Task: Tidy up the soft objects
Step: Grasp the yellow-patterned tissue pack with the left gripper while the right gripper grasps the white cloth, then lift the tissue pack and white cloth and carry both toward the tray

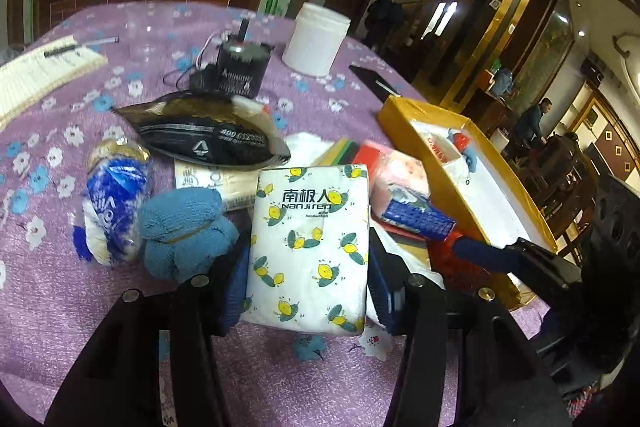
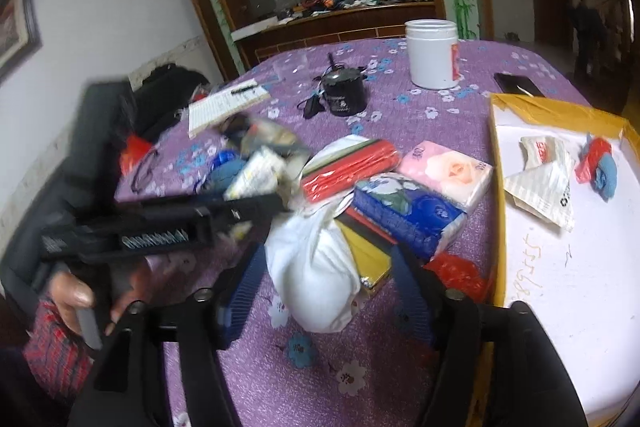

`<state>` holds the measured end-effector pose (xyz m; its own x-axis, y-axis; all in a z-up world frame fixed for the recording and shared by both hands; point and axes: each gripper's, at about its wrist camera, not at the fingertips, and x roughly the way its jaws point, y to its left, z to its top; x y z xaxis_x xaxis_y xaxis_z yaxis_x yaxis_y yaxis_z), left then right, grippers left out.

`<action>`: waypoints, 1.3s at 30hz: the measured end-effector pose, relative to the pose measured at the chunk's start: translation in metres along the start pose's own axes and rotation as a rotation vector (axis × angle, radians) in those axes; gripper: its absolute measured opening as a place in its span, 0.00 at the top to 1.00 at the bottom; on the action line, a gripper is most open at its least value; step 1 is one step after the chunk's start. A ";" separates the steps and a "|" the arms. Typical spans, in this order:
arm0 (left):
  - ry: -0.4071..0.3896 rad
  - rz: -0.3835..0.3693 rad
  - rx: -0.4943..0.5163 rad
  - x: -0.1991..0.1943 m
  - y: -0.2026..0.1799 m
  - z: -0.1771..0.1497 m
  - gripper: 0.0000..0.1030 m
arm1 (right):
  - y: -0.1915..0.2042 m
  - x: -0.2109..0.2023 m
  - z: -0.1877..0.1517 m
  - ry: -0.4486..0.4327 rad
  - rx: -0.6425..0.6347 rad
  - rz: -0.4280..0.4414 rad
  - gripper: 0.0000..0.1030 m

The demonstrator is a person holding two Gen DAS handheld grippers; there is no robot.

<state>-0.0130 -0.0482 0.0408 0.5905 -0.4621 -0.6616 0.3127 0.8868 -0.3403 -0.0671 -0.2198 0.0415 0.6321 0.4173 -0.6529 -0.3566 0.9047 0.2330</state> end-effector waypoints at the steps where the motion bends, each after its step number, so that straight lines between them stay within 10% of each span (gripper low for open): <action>1: -0.008 0.002 0.007 -0.002 -0.001 0.000 0.51 | 0.005 0.002 -0.001 0.003 -0.029 -0.018 0.26; 5: -0.022 0.022 0.022 -0.003 -0.003 0.001 0.51 | 0.024 0.017 -0.008 0.042 -0.117 -0.060 0.27; 9: -0.025 0.028 0.021 -0.003 -0.003 0.001 0.51 | 0.027 0.027 -0.012 0.088 -0.139 -0.064 0.85; 21: -0.101 0.102 0.125 -0.009 -0.021 -0.005 0.51 | -0.024 -0.025 -0.009 -0.240 0.133 0.156 0.87; 39: -0.367 0.362 0.254 -0.035 -0.039 -0.013 0.51 | -0.027 -0.036 -0.006 -0.311 0.141 0.094 0.87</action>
<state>-0.0554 -0.0663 0.0685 0.8985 -0.1412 -0.4156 0.1846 0.9806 0.0658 -0.0850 -0.2598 0.0544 0.7880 0.4858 -0.3784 -0.3384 0.8550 0.3930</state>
